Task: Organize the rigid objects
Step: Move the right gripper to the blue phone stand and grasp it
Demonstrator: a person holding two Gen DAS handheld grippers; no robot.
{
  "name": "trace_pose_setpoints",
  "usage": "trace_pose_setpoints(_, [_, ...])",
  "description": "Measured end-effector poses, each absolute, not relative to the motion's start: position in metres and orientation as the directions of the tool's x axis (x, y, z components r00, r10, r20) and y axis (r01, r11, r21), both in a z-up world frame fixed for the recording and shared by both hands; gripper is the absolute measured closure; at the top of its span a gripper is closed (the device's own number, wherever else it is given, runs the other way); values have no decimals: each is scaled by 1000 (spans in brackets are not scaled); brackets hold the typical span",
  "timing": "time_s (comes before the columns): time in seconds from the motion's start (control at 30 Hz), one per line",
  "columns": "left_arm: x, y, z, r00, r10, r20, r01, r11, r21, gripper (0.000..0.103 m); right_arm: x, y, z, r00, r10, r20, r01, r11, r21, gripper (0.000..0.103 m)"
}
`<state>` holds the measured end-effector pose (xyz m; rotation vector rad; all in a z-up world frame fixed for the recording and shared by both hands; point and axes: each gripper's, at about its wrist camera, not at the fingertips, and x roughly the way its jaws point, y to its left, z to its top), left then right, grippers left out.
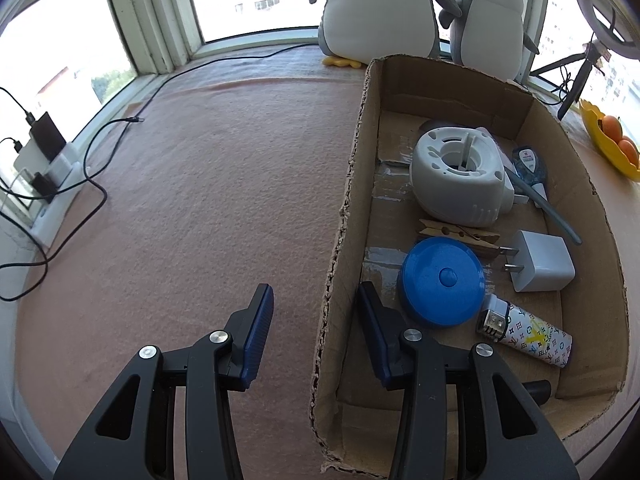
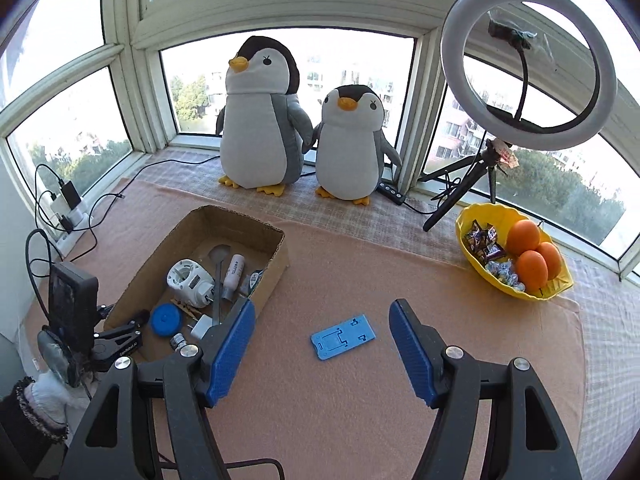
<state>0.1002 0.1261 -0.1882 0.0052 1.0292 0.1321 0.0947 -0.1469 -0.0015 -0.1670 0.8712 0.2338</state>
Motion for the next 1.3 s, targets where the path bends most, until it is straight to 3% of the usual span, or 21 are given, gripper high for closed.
trace_pose_setpoints(0.3, [100,125,-188,510,97,-855,-77,995,66,60,54,-192,9,618,99,-780,-138,990,16,37])
trace_pose_setpoints(0.87, [99,124,-188,519,117,-847,-87,993,84,58,117,-202,-117,399,138,-907,30,986,163,37])
trace_pose_setpoints(1.3, [96,127,-189,524,111,-844,-113,992,60,57,180,-213,-172,285,246,-927,215,926,311,37])
